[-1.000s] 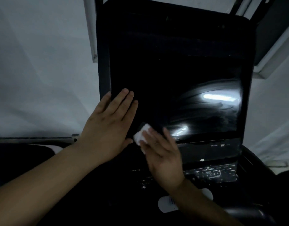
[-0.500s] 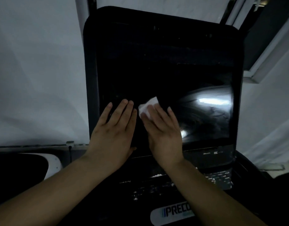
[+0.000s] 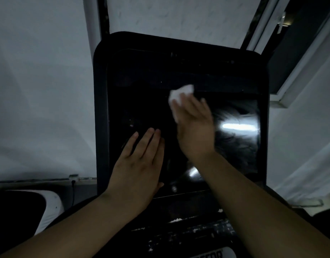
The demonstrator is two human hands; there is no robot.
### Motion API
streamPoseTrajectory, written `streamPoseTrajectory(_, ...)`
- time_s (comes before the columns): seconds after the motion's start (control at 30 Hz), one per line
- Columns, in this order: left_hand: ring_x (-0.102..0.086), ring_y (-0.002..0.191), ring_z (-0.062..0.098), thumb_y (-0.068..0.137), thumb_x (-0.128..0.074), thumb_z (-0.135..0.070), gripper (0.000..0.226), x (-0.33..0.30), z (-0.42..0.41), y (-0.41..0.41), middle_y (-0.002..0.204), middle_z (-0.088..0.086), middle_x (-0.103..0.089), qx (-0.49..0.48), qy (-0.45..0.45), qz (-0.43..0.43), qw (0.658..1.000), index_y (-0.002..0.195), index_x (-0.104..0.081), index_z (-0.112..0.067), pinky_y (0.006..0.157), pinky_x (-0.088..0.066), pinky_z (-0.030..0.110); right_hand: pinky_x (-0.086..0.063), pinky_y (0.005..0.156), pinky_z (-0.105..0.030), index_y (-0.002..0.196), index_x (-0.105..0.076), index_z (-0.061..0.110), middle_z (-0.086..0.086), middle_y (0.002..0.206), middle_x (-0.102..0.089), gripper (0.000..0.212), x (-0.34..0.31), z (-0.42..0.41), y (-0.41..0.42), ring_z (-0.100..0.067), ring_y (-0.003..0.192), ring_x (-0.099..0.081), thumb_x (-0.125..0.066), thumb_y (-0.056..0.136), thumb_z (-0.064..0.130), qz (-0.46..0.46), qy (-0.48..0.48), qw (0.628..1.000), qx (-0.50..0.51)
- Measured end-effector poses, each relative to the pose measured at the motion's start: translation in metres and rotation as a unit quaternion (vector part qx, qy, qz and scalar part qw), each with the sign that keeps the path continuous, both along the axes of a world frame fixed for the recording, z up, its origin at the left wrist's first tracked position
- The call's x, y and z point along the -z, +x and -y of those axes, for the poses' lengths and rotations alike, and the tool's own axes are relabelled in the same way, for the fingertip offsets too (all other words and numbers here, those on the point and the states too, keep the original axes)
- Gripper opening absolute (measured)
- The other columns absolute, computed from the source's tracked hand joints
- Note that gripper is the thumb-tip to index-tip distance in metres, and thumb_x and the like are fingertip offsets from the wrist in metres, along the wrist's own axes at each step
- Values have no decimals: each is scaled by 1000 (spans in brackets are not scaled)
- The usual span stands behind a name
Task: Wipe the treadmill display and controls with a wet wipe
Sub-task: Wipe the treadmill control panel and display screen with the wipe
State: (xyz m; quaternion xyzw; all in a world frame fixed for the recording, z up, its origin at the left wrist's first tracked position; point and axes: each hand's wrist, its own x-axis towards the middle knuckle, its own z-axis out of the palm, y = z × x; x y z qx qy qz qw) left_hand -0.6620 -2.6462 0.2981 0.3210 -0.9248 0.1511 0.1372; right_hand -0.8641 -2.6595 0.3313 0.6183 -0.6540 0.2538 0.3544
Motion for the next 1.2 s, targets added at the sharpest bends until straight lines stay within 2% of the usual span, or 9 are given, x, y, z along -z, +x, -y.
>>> streamPoseTrajectory(0.1, -17, 155, 34, 71, -80, -59, 115, -7, 5, -17, 165, 20, -25, 14, 6, 5, 1000, 157, -27, -4, 126, -13, 53, -28, 123, -50, 135, -64, 19, -5, 144, -61, 47, -8, 16, 18, -27, 140, -51, -60, 89, 20, -71, 25, 996, -55)
streamPoseTrajectory(0.2, -6, 157, 33, 78, -74, -58, 114, -9, 9, -18, 169, 19, -12, 7, 11, 5, 1000, 160, -16, -4, 126, -5, 52, -30, 122, -51, 134, -66, 21, -4, 143, -62, 44, -13, 5, -5, -26, 137, -54, -59, 91, 20, -78, 16, 996, -51)
streamPoseTrajectory(0.3, 19, 155, 32, 93, -56, -59, 106, -6, 9, -17, 169, 19, 16, 20, 0, -7, 1000, 160, 6, -4, 125, 7, 52, -32, 118, -52, 137, -64, 19, -10, 144, -61, 48, -14, -16, -51, -30, 136, -55, -53, 90, 20, -29, 23, 999, 11)
streamPoseTrajectory(0.37, 26, 153, 33, 98, -49, -58, 103, -8, 7, -17, 166, 19, 25, 21, 9, 3, 1000, 158, 14, -4, 124, 10, 52, -34, 115, -55, 137, -63, 14, -16, 144, -60, 50, -14, -30, -82, -34, 133, -56, -50, 88, 18, 42, 17, 997, 59)
streamPoseTrajectory(0.53, 24, 153, 34, 98, -48, -56, 100, -15, 0, -24, 167, 20, 22, 19, 27, -8, 999, 159, 12, -4, 124, 12, 52, -36, 117, -59, 133, -65, 8, -22, 141, -60, 53, -21, -43, -110, -40, 131, -56, -37, 90, 21, 182, -15, 974, 136)
streamPoseTrajectory(0.67, 8, 157, 34, 90, -61, -54, 103, -22, -2, -51, 170, 20, 2, 55, 10, -41, 998, 160, -7, -2, 126, 2, 52, -39, 113, -59, 130, -68, 11, -19, 137, -64, 48, -14, -24, -60, -38, 129, -59, -51, 85, 17, 38, 20, 999, 27)
streamPoseTrajectory(0.77, 2, 157, 34, 88, -65, -52, 103, -26, -2, -73, 170, 20, -5, 73, 6, -35, 997, 160, -11, 0, 126, 2, 51, -36, 117, -57, 127, -70, 14, -12, 137, -66, 39, -12, -19, -55, -33, 133, -57, -55, 92, 18, -4, 14, 999, -34)
streamPoseTrajectory(1.03, 19, 155, 34, 93, -56, -58, 106, -31, 7, -106, 168, 20, 15, 62, -5, 0, 998, 159, 5, -3, 125, 3, 52, -28, 120, -52, 139, -60, 11, -19, 145, -58, 49, -9, -79, -172, -32, 136, -54, -41, 94, 18, 122, 42, 980, 152)
streamPoseTrajectory(1.2, 22, 154, 33, 96, -52, -56, 101, -29, 7, -113, 168, 19, 17, 49, 5, 21, 999, 159, 7, -3, 125, 5, 52, -33, 117, -49, 135, -62, 9, -19, 139, -61, 50, 15, -87, -141, -38, 128, -58, -54, 85, 5, 88, 36, 988, 121)
